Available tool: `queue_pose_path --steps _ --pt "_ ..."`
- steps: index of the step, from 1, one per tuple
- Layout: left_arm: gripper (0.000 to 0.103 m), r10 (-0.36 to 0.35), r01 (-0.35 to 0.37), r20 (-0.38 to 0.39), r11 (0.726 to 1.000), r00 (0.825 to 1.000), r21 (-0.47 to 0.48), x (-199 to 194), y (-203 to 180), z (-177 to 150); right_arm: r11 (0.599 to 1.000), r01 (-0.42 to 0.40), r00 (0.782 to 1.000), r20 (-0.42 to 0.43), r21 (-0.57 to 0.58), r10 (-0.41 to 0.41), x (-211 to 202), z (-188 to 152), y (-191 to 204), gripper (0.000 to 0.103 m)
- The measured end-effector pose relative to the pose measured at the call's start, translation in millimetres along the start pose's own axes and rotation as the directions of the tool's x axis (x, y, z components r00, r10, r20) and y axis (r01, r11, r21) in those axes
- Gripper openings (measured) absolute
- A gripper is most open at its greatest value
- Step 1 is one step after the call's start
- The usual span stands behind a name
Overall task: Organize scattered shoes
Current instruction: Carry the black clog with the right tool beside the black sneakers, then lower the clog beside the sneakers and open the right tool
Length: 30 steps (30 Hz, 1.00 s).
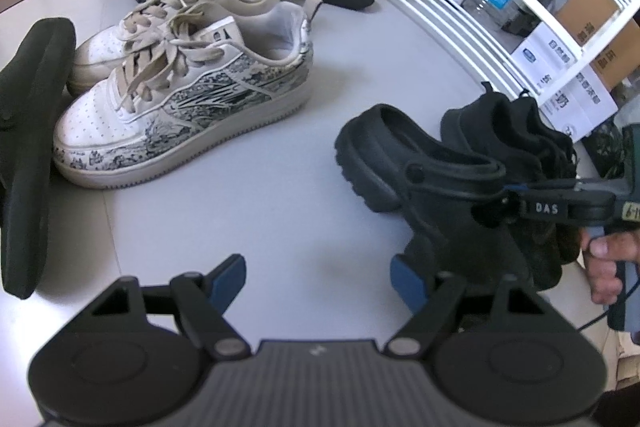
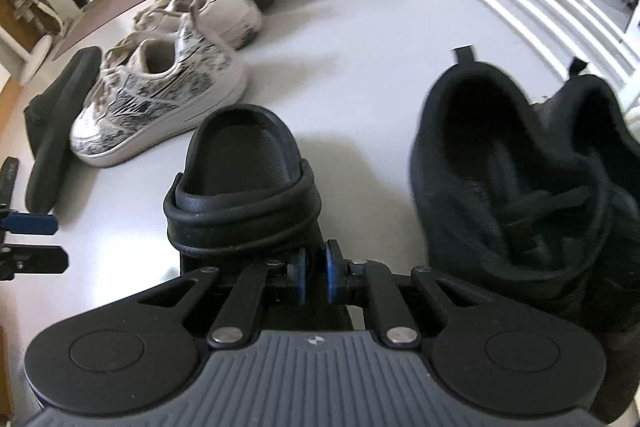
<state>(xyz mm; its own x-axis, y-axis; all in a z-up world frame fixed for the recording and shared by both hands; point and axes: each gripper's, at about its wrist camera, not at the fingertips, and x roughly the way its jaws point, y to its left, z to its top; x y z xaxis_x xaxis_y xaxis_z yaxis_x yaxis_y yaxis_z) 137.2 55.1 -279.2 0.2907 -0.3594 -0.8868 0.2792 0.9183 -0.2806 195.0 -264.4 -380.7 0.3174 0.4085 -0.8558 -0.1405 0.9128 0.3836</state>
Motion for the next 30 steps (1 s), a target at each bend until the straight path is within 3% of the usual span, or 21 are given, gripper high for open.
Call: queue_pose_path --steps 5,12,15,23,30 --pt "0.081 -0.001 0.001 -0.002 1.0 1.0 0.002 0.7 -1.7 0.9 0.996 0.091 0.996 0.018 -0.013 -0.091 -2.6 -7.2 -3.0 0.012" --pt "0.081 -0.001 0.001 -0.001 1.0 1.0 0.004 0.1 -1.0 -0.2 0.998 0.046 0.999 -0.005 0.038 -0.046 -7.4 -9.5 -11.7 0.025" --pt "0.081 -0.002 0.002 0.001 1.0 1.0 0.002 -0.9 0.1 -0.5 0.999 0.04 0.999 0.003 0.029 -0.04 -15.4 -10.4 -14.2 0.036" --pt "0.081 -0.001 0.001 -0.001 1.0 1.0 0.003 -0.6 -0.7 -0.5 0.999 -0.032 0.999 0.032 0.001 0.032 -29.8 -11.9 -12.7 0.083" --pt "0.081 -0.005 0.005 0.001 1.0 1.0 0.007 -1.3 -2.3 0.6 0.996 -0.054 0.998 -0.016 -0.067 0.053 -12.9 -16.7 5.3 0.092"
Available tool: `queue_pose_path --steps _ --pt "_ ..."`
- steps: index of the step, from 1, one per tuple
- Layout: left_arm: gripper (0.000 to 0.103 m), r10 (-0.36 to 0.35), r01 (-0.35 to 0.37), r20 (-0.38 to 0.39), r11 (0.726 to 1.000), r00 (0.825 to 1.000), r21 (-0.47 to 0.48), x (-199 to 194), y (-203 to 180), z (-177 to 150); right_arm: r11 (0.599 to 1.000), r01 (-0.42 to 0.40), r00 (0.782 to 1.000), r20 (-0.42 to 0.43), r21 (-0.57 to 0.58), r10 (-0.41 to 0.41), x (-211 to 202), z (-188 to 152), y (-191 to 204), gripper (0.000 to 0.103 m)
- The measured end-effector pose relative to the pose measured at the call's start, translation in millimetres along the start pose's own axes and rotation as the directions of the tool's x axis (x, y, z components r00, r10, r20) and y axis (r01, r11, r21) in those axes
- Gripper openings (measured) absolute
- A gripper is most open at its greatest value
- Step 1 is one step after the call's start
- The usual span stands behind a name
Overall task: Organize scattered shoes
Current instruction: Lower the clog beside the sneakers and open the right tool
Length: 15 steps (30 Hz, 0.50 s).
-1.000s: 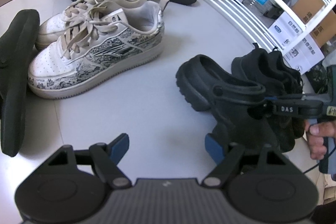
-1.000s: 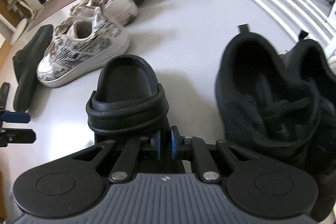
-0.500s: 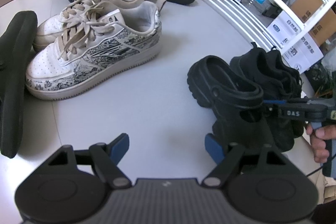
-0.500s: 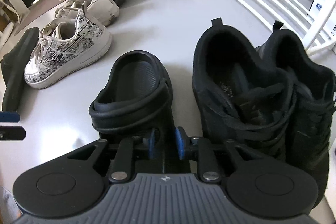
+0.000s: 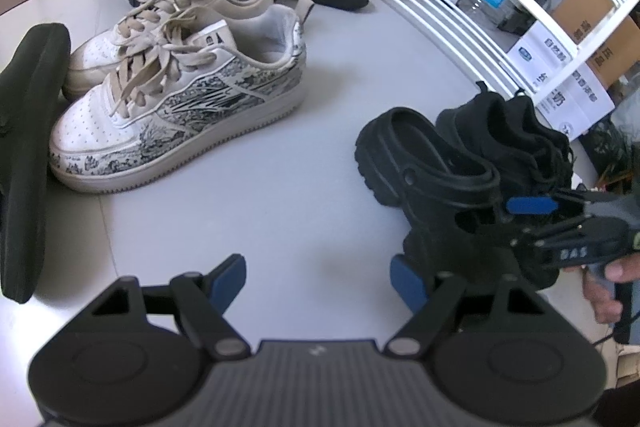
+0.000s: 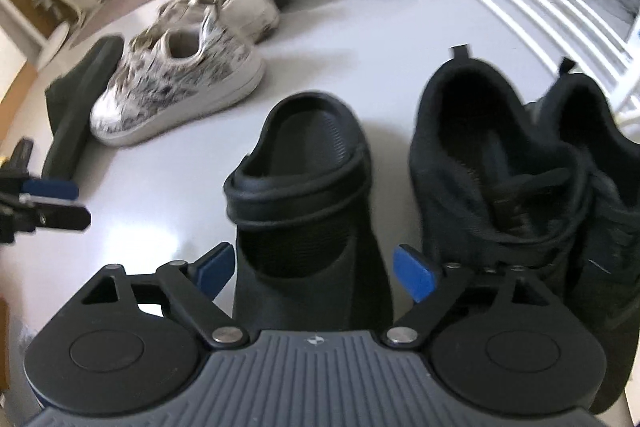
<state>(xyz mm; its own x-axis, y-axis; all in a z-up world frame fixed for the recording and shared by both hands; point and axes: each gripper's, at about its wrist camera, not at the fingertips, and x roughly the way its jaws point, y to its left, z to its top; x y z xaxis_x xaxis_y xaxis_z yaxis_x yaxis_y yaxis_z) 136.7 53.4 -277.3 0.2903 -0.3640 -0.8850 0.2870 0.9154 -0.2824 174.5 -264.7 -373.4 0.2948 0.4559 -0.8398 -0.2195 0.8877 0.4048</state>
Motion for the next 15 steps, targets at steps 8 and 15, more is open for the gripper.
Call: queue_pose_path --steps 8,15 --pt "0.081 0.0 0.0 -0.005 1.0 1.0 0.0 0.2 1.5 0.1 0.999 0.013 1.0 -0.027 -0.035 -0.014 12.2 -1.2 14.3 0.094" --pt "0.081 0.003 -0.003 -0.009 1.0 1.0 -0.009 -0.2 1.1 -1.1 0.996 0.057 0.997 -0.047 -0.064 -0.061 27.7 -4.8 18.3 0.096"
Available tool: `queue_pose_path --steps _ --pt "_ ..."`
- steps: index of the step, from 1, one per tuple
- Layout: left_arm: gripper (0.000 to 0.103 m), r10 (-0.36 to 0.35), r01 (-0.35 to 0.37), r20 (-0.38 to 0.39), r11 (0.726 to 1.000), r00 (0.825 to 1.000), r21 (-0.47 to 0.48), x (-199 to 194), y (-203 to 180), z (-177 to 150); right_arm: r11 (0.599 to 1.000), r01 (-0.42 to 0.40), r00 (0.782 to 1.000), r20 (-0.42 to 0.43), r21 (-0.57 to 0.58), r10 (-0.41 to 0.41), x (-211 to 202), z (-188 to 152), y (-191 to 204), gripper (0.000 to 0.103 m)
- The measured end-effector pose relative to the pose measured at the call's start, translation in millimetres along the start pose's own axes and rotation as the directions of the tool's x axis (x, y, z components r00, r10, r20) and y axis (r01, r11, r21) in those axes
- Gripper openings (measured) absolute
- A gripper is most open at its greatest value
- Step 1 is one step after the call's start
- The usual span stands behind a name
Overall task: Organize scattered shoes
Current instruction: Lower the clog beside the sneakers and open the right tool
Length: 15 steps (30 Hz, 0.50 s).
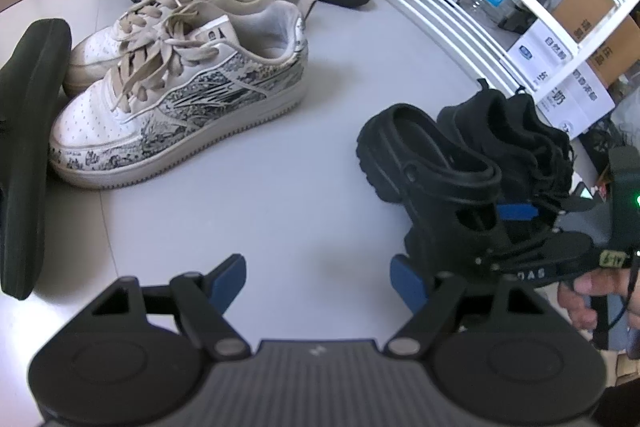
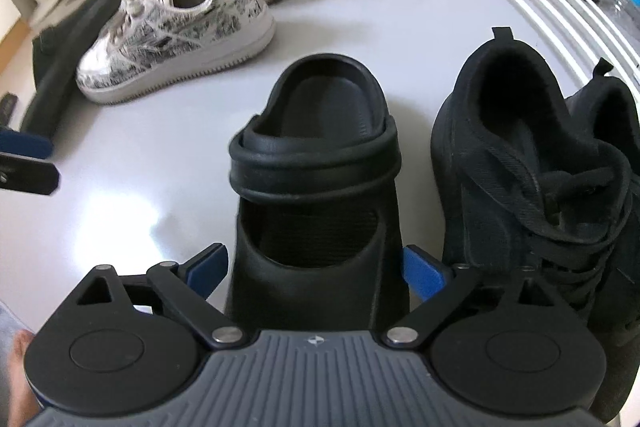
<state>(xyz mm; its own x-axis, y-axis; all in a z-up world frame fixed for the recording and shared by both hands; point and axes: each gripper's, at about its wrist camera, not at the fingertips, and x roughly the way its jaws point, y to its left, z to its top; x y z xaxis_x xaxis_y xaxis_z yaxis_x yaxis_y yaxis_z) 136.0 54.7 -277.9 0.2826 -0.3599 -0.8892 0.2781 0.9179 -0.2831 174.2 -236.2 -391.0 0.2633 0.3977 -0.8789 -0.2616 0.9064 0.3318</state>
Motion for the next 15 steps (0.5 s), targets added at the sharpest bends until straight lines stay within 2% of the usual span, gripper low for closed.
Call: queue_pose_path --steps 3,8,15 --pt "0.081 -0.001 0.001 0.0 1.0 1.0 -0.005 0.2 1.3 -0.2 0.999 -0.002 1.0 -0.006 0.037 0.002 -0.3 1.4 -4.8 0.094" --pt "0.081 -0.004 0.004 0.0 1.0 1.0 -0.001 0.0 1.2 -1.4 0.988 0.051 0.999 -0.017 0.144 -0.049 -4.3 -1.2 -19.1 0.093" --pt "0.081 -0.005 0.005 -0.003 1.0 1.0 -0.001 2.0 1.4 -4.6 0.991 0.069 0.998 -0.013 0.111 -0.068 -4.0 -1.9 -19.9 0.093"
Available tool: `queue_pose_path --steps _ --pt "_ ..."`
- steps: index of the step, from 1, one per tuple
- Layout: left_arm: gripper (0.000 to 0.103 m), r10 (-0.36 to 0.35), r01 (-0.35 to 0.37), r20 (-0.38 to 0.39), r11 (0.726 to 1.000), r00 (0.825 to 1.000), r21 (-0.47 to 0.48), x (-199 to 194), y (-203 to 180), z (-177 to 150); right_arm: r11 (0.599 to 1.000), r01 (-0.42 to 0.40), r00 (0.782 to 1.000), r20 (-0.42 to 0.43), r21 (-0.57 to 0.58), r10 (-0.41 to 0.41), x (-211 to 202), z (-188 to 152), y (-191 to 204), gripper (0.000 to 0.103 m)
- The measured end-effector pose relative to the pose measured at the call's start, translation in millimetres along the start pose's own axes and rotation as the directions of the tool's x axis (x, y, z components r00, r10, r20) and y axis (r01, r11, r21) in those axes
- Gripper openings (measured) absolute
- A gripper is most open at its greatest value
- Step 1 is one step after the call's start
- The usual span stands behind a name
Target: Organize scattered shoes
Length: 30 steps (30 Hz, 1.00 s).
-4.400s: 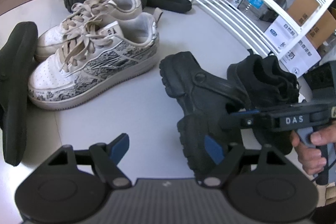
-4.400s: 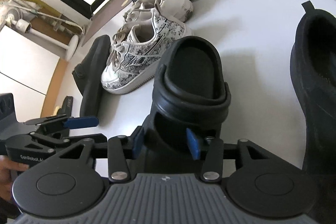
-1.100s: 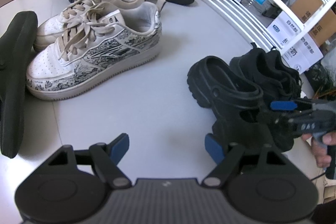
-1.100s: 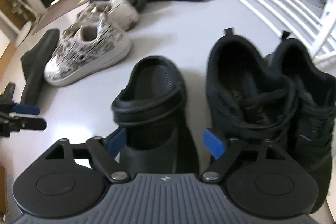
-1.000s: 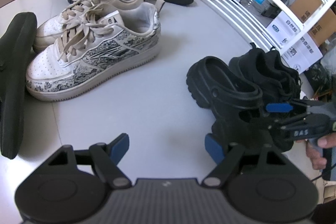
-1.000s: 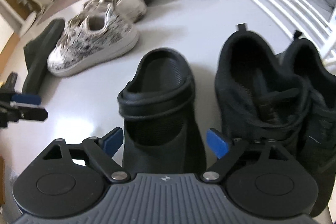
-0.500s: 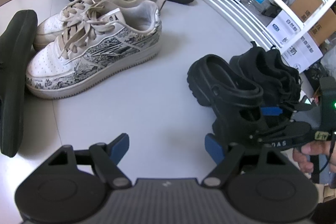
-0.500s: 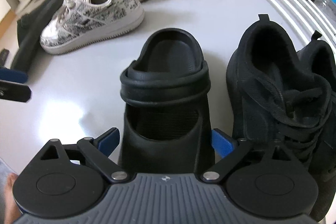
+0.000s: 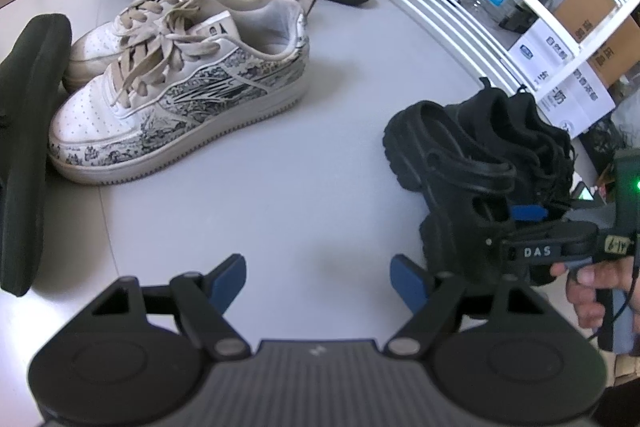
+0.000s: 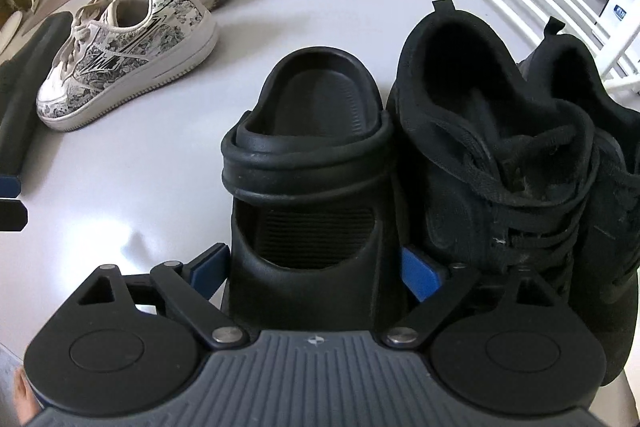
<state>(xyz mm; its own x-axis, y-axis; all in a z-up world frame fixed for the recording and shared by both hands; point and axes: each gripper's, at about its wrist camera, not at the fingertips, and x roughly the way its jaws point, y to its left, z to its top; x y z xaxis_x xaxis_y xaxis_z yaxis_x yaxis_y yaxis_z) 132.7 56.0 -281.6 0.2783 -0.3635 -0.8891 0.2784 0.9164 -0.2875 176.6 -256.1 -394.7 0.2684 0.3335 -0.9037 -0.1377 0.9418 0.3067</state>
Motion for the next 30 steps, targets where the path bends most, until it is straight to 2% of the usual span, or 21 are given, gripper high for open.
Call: queue_pose_path --steps 8,18,24,30 --pt "0.081 0.001 -0.001 -0.001 1.0 1.0 0.003 3.9 -0.2 -1.8 0.999 0.003 1.0 -0.003 -0.051 -0.003 -3.8 -2.1 -5.8 0.093" --pt "0.081 0.002 -0.002 0.011 1.0 1.0 0.01 4.3 -3.6 0.7 0.997 -0.072 0.997 -0.034 0.005 0.072 -16.5 -7.5 -20.8 0.095" --pt "0.081 0.0 0.0 0.009 1.0 1.0 -0.008 6.9 -3.7 2.0 0.994 -0.108 0.994 -0.021 -0.005 0.108 -34.2 -19.7 -33.6 0.094" --pt "0.081 0.016 -0.016 0.018 1.0 1.0 -0.017 6.5 -2.3 10.2 0.992 -0.124 0.992 0.011 -0.013 0.125 -42.4 -15.7 -36.6 0.094"
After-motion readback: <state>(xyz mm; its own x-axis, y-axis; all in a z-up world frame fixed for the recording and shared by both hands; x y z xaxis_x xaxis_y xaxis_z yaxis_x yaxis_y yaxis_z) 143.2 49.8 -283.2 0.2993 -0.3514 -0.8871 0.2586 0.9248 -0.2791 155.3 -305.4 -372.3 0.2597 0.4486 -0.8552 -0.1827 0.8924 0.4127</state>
